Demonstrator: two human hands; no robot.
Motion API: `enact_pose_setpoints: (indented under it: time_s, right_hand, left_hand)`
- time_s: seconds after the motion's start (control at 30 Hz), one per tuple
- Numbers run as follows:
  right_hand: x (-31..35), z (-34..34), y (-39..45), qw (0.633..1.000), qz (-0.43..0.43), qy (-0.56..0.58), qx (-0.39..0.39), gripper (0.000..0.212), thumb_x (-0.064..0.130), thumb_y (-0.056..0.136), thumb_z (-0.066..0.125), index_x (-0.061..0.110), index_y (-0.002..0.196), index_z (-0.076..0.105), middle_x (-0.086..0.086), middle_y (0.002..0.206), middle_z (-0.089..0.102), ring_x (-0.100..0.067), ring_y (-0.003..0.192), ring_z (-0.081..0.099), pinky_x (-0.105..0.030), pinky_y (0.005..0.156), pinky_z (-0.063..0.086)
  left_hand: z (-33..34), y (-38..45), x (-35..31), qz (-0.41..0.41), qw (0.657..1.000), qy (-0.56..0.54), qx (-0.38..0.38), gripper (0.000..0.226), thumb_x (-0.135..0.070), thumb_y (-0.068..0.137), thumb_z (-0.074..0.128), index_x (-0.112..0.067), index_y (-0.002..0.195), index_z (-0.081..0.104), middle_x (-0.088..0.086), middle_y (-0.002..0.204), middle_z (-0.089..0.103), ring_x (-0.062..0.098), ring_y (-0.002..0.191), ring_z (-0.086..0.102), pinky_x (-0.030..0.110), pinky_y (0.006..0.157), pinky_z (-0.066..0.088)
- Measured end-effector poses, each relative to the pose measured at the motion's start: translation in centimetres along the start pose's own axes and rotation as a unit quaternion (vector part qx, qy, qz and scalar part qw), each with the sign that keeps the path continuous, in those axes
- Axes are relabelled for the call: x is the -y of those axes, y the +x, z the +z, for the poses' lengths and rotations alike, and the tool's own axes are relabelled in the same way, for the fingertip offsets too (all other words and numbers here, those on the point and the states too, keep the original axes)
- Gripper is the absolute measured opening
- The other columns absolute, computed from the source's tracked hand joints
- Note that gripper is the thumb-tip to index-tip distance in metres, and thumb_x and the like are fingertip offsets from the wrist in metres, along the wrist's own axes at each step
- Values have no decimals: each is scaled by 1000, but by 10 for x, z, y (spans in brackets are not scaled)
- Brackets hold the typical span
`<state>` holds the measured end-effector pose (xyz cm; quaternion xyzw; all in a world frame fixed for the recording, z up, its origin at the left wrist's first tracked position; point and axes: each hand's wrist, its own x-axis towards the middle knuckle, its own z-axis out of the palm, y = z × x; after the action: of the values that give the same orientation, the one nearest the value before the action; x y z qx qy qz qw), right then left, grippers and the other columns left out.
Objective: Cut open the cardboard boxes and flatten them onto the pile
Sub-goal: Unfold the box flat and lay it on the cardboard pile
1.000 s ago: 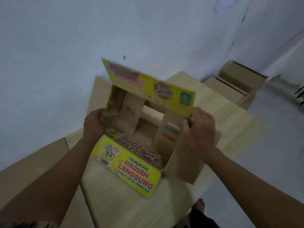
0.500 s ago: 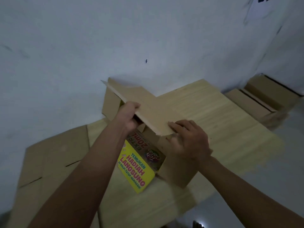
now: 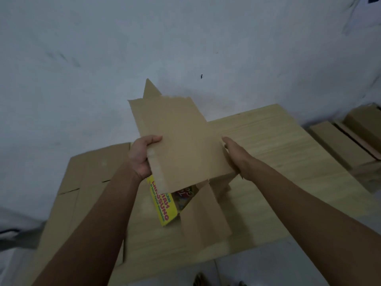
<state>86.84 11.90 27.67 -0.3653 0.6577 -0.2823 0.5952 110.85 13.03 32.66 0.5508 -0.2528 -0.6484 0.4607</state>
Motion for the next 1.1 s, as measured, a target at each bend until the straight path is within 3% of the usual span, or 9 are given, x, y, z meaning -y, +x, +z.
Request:
enact_pose_setpoints:
  time_s: [0.13, 0.23, 0.3, 0.4, 0.53, 0.67, 0.77, 0.97, 1.1]
  right_hand:
    - [-25, -7, 9, 998, 48, 19, 44, 53, 69, 96, 41, 30, 131, 48, 3, 114, 61, -13, 87, 55, -25, 78, 39]
    - [-43, -6, 12, 996, 68, 38, 49, 102, 92, 57, 66, 23, 131, 52, 5, 124, 63, -19, 103, 62, -38, 93, 46]
    - [-55, -8, 30, 996, 51, 76, -14, 122, 83, 37, 84, 17, 136, 58, -2, 128, 66, -24, 104, 68, -41, 90, 56]
    - [-44, -13, 29, 990, -21, 44, -130, 81, 69, 45, 88, 14, 103, 73, -3, 104, 74, -23, 89, 71, -40, 82, 61]
    - [-21, -14, 32, 970, -105, -39, -214, 61, 64, 60, 82, 21, 101, 69, 4, 103, 71, -22, 93, 67, -36, 85, 56]
    - [-17, -30, 28, 991, -60, 117, 6, 29, 41, 80, 78, 15, 93, 74, -4, 97, 75, -22, 83, 71, -36, 80, 57]
    - [-29, -39, 17, 956, -9, 229, 183, 26, 31, 91, 61, 14, 108, 71, -8, 96, 72, -24, 81, 70, -37, 70, 57]
    - [-53, -25, 15, 900, 42, 320, 293, 42, 39, 81, 58, 16, 114, 69, -12, 104, 70, -32, 93, 63, -43, 80, 49]
    - [-46, -21, 18, 935, 17, 230, 268, 39, 14, 79, 61, 9, 117, 66, -10, 103, 71, -25, 87, 69, -37, 75, 56]
  left_hand:
    - [-22, -9, 11, -11, 1000, -7, -28, 22, -17, 98, 49, -5, 107, 65, 12, 80, 73, 25, 64, 73, 34, 54, 60]
    - [-32, -15, 15, -23, 999, 13, -45, 21, -17, 97, 50, -5, 103, 66, 11, 77, 73, 24, 62, 71, 32, 56, 60]
    - [-41, -17, 16, -37, 997, 39, -56, 21, -18, 97, 51, -5, 100, 67, 11, 79, 73, 25, 66, 71, 35, 66, 58]
    - [-49, -19, 12, -56, 993, 85, -63, 22, -16, 97, 50, -4, 104, 66, 13, 84, 73, 26, 71, 70, 36, 66, 57]
    - [-47, -17, 3, -46, 991, 100, -75, 21, -15, 97, 49, -3, 106, 65, 13, 83, 73, 25, 66, 71, 31, 56, 60]
    - [-56, -16, -2, -45, 991, 83, -99, 24, -20, 97, 50, -5, 110, 64, 13, 84, 72, 27, 68, 70, 35, 64, 58]
    - [-62, -15, 0, -49, 985, 105, -127, 22, -19, 97, 52, -5, 109, 65, 12, 76, 73, 29, 71, 68, 38, 68, 52]
    - [-69, -14, 11, -58, 979, 115, -158, 24, -19, 96, 57, -4, 113, 64, 13, 82, 73, 32, 81, 65, 40, 68, 51]
    - [-73, -13, 12, 9, 964, 145, -224, 24, -21, 94, 69, -4, 111, 66, 11, 93, 70, 26, 78, 66, 34, 62, 50]
